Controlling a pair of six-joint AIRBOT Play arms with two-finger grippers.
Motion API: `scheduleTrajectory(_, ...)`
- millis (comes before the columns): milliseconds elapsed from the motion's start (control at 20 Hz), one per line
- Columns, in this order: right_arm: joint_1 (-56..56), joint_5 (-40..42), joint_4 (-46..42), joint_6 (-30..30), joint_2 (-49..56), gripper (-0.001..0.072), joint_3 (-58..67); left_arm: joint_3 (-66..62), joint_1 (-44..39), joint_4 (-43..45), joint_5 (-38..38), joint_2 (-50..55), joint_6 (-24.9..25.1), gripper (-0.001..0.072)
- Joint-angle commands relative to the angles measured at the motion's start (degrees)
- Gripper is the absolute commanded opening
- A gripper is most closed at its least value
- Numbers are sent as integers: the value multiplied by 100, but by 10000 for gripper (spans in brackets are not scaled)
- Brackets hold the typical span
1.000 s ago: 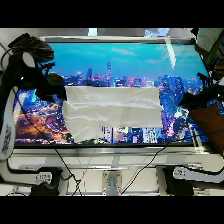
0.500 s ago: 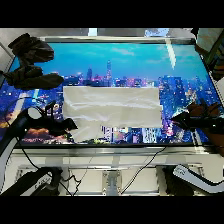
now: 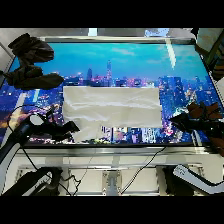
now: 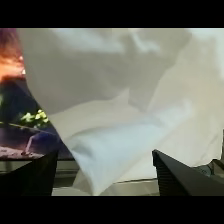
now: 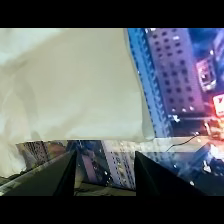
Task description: Fold the shirts.
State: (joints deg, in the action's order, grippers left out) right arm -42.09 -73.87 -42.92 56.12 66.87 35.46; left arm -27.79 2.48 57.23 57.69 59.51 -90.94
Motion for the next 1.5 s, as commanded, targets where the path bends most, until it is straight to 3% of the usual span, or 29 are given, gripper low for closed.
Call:
scheduleTrajectory(0,-2,39,17,-35,-4,420,-9,59,4,-26,-146,-4,-232,642)
scheduleTrajectory(50,-4,48,31,-50,-4,420,-9,72,4,-37,-328,-4,-372,640)
scheduleTrajectory(150,-4,66,55,-50,-4,420,-9,72,4,-149,-435,-2,-426,538)
scheduleTrajectory(250,-4,76,55,-50,-4,419,-9,72,4,-197,-581,-2,-485,534)
scheduleTrajectory(300,-2,83,55,-52,-4,419,-9,72,4,-201,-678,11,-603,497)
scheduleTrajectory(350,-2,92,55,-55,-4,419,-9,72,4,-227,-713,57,-686,406)
scheduleTrajectory(450,-2,92,52,-52,-4,419,-9,72,2,-393,-684,186,-675,343)
scheduleTrajectory(650,-4,4,-50,114,-7,418,-9,72,2,-643,-415,426,-525,342)
scheduleTrajectory(800,-4,-52,-129,111,-7,418,-9,68,4,-203,-46,391,-385,343)
scheduleTrajectory(1100,-4,-125,-308,140,-7,419,-9,-549,4,-83,-979,-702,-433,344)
scheduleTrajectory(1150,-4,-122,-348,155,-7,418,-9,-595,4,39,-721,-914,-638,344)
scheduleTrajectory(1300,-4,-122,-382,221,-7,418,-9,-168,4,1220,358,-1545,-2011,342)
scheduleTrajectory(1400,-2,-151,-382,236,-20,418,-9,546,4,949,249,-2135,-2363,323)
scheduleTrajectory(1450,-4,-133,-382,236,-55,418,-9,925,4,634,90,-2402,-2424,258)
